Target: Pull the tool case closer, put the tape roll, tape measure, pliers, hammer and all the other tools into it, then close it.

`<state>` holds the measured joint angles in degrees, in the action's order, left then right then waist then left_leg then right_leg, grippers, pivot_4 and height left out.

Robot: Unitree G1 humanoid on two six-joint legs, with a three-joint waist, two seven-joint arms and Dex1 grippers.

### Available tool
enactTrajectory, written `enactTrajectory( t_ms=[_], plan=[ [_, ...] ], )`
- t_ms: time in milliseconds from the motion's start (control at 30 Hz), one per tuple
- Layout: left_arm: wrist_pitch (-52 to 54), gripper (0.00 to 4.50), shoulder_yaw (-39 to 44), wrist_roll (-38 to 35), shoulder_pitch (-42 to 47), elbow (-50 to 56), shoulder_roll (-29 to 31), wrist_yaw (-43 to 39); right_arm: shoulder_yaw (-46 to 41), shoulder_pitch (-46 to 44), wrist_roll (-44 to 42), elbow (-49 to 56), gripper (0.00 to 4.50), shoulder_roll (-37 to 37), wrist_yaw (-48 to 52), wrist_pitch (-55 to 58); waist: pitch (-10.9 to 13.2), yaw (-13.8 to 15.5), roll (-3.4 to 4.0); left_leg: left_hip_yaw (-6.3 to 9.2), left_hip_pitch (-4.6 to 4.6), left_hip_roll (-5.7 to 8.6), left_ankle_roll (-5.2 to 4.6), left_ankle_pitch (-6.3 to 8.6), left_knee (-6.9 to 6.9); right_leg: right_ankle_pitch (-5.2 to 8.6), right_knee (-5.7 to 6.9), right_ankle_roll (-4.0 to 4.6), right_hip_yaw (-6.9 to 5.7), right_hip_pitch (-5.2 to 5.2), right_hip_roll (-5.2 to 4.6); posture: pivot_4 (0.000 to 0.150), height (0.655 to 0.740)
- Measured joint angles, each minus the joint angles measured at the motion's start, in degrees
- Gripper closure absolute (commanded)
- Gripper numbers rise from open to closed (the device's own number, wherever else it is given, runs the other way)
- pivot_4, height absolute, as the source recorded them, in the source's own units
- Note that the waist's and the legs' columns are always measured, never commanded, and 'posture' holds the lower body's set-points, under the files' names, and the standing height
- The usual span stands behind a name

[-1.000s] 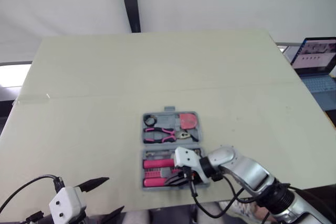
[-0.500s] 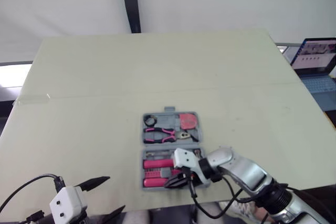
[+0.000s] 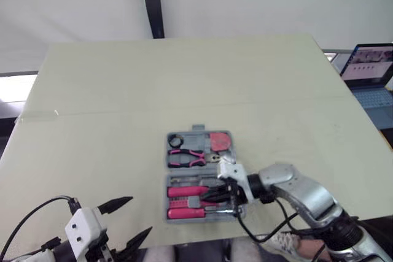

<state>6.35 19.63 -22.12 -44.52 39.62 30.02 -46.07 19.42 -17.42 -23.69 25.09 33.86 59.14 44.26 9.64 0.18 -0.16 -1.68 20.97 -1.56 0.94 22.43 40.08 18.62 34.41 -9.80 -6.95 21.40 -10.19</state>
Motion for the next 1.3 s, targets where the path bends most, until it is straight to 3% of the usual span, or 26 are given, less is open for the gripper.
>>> enactTrajectory(
  t_ms=[200, 233, 333, 533, 833, 900, 1000, 1167, 1200, 1300],
  plan=[
    [0.6, 0.0, -2.2, 1.0, 4.8, -4.0, -0.2, 1.9, -13.4, 7.7, -4.3, 5.7, 4.46, 5.3, -3.2, 1.4, 0.0, 1.3, -0.05, -0.02, 0.0, 0.03, -0.01, 0.01, 0.02, -0.01, 0.0, 0.0, 0.01, -0.02, -0.01, 0.15, 0.74],
    [0.8, 0.0, -2.1, 1.1, 5.0, -4.7, -0.2, 2.1, -15.1, 9.3, -4.6, 5.8, 4.23, 6.8, -3.3, 1.8, 0.0, 1.3, -0.05, -0.04, -0.01, 0.02, -0.01, 0.01, 0.04, -0.01, 0.01, 0.0, 0.02, -0.01, -0.01, 0.15, 0.74],
    [1.3, 0.0, -2.0, 1.0, 6.5, -6.2, -0.3, 3.1, -20.5, 12.5, -6.5, 6.0, 3.21, 11.0, -3.4, 4.0, 0.0, 1.3, -0.03, -0.09, -0.08, 0.01, -0.01, 0.0, 0.04, -0.01, 0.06, 0.0, 0.07, -0.02, 0.0, 0.15, 0.74],
    [3.0, 0.0, -0.9, -0.2, 8.4, -7.8, -0.4, 4.1, -31.0, 21.0, -9.4, 6.6, 0.04, 14.8, -3.6, 4.8, 0.0, 1.3, -0.07, -0.11, -0.1, 0.01, -0.02, 0.01, 0.03, -0.01, 0.07, 0.0, 0.07, -0.03, 0.0, 0.15, 0.74],
    [3.6, 0.0, 0.0, 0.9, 7.7, -9.4, -0.1, 4.2, -33.2, 23.5, -7.2, 2.3, 0.04, 18.0, -4.4, 2.9, 0.0, 1.4, -0.05, -0.22, -0.6, 0.01, -0.04, 0.02, -0.08, -0.01, -0.01, 0.0, 0.18, -0.47, 0.0, 0.15, 0.74],
    [3.4, 0.26, -0.3, 1.7, 10.0, -11.3, -0.2, 5.0, -32.6, 22.5, -6.4, 0.4, 0.57, 18.5, -4.8, 2.9, 0.0, 1.4, -0.04, -0.21, -0.75, 0.0, -0.05, 0.03, -0.1, -0.01, -0.09, 0.0, 0.16, -0.67, 0.0, 0.15, 0.74],
    [3.2, 1.36, -1.2, 2.3, 15.6, -14.1, -0.1, 5.4, -30.4, 20.7, -5.5, -1.4, 1.89, 18.5, -5.0, 2.1, 0.0, 1.4, -0.03, -0.18, -0.76, 0.0, -0.05, 0.03, -0.09, -0.01, -0.12, 0.0, 0.13, -0.72, 0.0, 0.15, 0.74],
    [4.5, 4.02, -3.8, 2.4, 23.6, -18.6, 0.9, 4.9, -26.2, 17.5, -3.4, -4.2, 4.5, 18.0, -5.2, 0.6, 0.0, 1.2, 0.01, -0.18, -0.78, 0.0, -0.05, 0.03, -0.1, -0.01, -0.11, 0.0, 0.09, -0.71, 0.0, 0.15, 0.74],
    [4.7, 4.46, -4.7, 2.4, 25.0, -19.7, 1.5, 4.6, -25.4, 16.7, -3.0, -4.8, 4.5, 17.7, -5.4, 0.4, 0.0, 1.2, 0.01, -0.18, -0.78, 0.0, -0.05, 0.03, -0.1, -0.01, -0.11, 0.0, 0.09, -0.71, 0.0, 0.15, 0.74],
    [5.8, 4.46, -7.0, 2.8, 28.2, -22.0, 1.9, 4.2, -22.9, 15.0, -1.6, -5.7, 4.5, 17.3, -5.7, -0.6, 0.0, 1.2, 0.02, -0.18, -0.78, 0.01, -0.05, 0.03, -0.1, -0.02, -0.11, -0.01, 0.08, -0.72, 0.0, 0.15, 0.74]
  ],
)
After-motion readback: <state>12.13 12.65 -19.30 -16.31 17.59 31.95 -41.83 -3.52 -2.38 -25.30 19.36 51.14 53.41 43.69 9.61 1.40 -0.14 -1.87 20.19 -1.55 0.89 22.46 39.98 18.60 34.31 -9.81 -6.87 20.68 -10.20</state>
